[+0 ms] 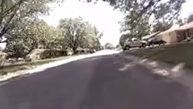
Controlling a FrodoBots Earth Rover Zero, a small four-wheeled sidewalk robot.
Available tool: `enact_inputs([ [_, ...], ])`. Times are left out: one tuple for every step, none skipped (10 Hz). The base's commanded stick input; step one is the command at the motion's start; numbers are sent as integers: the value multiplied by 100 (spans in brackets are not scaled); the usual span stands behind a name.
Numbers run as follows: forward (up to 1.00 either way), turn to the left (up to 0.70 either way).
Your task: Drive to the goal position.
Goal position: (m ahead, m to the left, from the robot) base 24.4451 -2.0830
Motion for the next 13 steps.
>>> enact_inputs([
  [70,0],
  [70,0],
  [70,0],
  [70,0],
  [70,0],
  [70,0],
  [70,0],
  [70,0],
  [70,0],
  [70,0],
  [70,0],
  [70,0],
  [70,0],
])
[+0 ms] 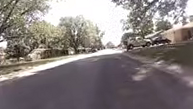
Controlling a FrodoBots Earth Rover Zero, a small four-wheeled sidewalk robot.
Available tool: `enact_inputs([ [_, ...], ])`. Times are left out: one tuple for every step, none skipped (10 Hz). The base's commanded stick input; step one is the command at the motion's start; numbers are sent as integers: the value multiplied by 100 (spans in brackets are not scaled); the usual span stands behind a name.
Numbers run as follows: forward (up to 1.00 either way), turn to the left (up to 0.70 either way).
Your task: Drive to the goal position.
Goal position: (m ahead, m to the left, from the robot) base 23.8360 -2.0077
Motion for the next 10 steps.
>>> enact_inputs([
  [70,0],
  [70,0],
  [70,0],
  [70,0],
  [70,0],
  [70,0],
  [70,0],
  [70,-35],
  [70,-35],
  [70,-35],
])
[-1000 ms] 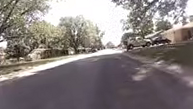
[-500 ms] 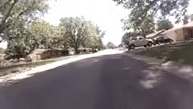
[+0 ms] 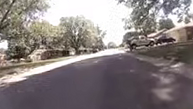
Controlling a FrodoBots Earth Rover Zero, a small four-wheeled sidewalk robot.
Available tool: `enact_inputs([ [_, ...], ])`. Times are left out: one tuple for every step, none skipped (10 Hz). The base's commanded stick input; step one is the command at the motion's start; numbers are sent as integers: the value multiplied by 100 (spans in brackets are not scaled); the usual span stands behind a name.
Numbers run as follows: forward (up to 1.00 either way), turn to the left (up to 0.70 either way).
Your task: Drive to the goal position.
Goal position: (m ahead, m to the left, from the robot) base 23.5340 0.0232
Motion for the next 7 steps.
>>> enact_inputs([
  [70,0],
  [70,0],
  [70,0],
  [70,0],
  [70,0],
  [70,0],
  [70,0],
])
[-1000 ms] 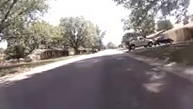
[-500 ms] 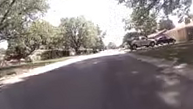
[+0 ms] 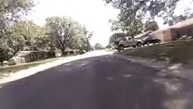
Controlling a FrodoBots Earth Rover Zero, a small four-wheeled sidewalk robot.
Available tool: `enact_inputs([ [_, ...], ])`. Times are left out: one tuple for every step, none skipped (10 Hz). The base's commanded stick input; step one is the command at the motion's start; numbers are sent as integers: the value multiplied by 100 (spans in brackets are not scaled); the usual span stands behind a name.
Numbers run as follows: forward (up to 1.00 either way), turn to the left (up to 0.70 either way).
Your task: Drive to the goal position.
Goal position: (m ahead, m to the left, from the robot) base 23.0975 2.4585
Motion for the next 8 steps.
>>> enact_inputs([
  [70,0],
  [70,0],
  [70,0],
  [70,0],
  [70,0],
  [70,0],
  [70,-35],
  [70,-35],
])
